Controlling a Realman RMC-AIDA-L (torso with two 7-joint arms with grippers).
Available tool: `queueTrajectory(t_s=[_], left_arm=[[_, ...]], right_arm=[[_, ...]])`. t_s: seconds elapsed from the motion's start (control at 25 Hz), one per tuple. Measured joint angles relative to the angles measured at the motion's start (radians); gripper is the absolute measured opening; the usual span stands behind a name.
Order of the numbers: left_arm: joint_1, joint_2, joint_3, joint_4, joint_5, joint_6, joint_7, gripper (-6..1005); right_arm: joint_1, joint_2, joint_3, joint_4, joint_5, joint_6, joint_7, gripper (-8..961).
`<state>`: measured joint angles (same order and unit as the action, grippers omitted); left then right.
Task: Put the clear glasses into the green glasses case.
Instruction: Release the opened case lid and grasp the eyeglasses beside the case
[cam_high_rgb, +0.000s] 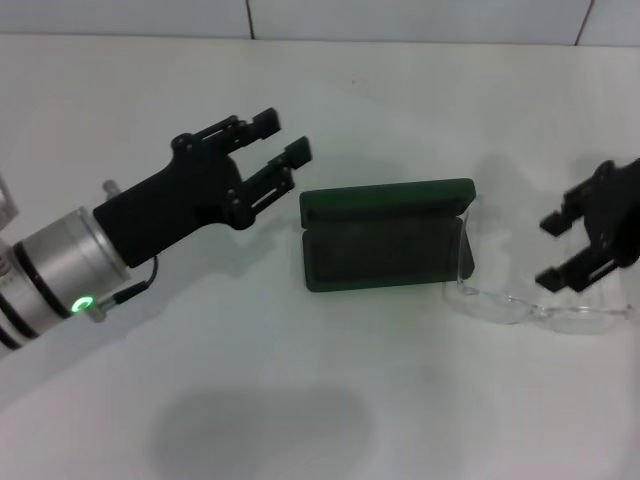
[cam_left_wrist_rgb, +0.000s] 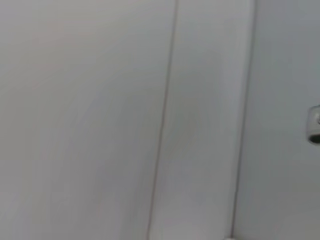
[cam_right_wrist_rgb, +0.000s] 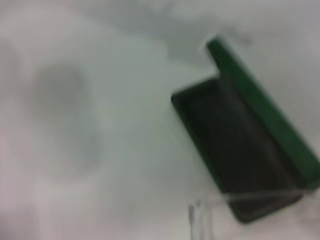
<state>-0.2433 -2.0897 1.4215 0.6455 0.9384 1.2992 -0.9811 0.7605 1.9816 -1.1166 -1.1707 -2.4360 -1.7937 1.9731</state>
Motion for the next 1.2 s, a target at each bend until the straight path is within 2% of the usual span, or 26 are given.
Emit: queueTrajectory(t_s=[0.12, 0.2, 0.4, 0.76, 1.2], left_arm=[[-0.002, 0.0, -0.015, -0.045, -0.007, 0.003, -0.004, 509], [-0.006, 0.0, -0.02, -0.063, -0.015, 0.003, -0.006, 510], [-0.001, -0.003, -0.022, -0.079, -0.031, 0.015, -0.014, 513], [-0.018, -0.004, -0.021, -0.105, -0.046, 0.011, -0.044, 515], [-0.029, -0.002, -0.022, -0.143, -0.073, 0.014, -0.036, 515]], right_arm=[[0.005, 0.025, -0.098, -0.018, -0.065, 0.009, 0.024, 788], [0.005, 0.031, -0.147, -0.021, -0.082, 0.023, 0.039, 772], [0.006, 0.031, -0.247, -0.02, -0.099, 0.075, 0.084, 658], [0.004, 0.038, -0.342, 0.005, -0.092, 0.147, 0.081, 639], [0.001, 0.041, -0.438, 0.016, -0.086, 0.173, 0.081, 616]])
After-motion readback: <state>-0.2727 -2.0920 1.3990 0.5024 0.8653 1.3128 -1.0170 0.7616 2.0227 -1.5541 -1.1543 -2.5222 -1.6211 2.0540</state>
